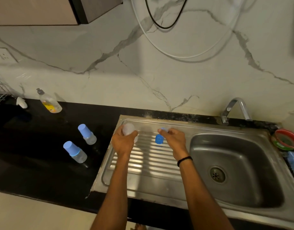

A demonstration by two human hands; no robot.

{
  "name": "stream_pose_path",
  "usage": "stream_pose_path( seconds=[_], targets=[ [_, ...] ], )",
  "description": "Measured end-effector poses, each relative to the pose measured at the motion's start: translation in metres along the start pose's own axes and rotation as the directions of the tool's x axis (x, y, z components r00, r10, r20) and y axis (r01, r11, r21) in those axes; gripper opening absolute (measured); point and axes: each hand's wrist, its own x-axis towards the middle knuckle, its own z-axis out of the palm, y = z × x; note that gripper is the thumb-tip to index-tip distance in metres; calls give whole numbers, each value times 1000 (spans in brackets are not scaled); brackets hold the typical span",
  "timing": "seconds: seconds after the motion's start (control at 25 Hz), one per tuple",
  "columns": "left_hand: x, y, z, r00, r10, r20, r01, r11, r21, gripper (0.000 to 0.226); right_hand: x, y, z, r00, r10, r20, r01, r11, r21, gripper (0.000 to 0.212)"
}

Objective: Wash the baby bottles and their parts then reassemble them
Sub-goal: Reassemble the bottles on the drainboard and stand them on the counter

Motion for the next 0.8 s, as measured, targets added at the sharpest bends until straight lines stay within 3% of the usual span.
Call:
stream_pose_path(
  seconds=[0.24,0.4,0.8],
  targets=[
    [-5,-1,7,1000,15,21,-14,1000,-16,62,0,1,6,1000,9,-1,-9,995,96,27],
    [-4,1,3,999,51,-15,-51,998,24,58,-2,3,11,999,29,-18,-27,990,136,15],
    [-10,-7,2,990,122,-69,-116,990,86,51,-3,3,14,996,48,-81,-34,986,162,30]
  ],
)
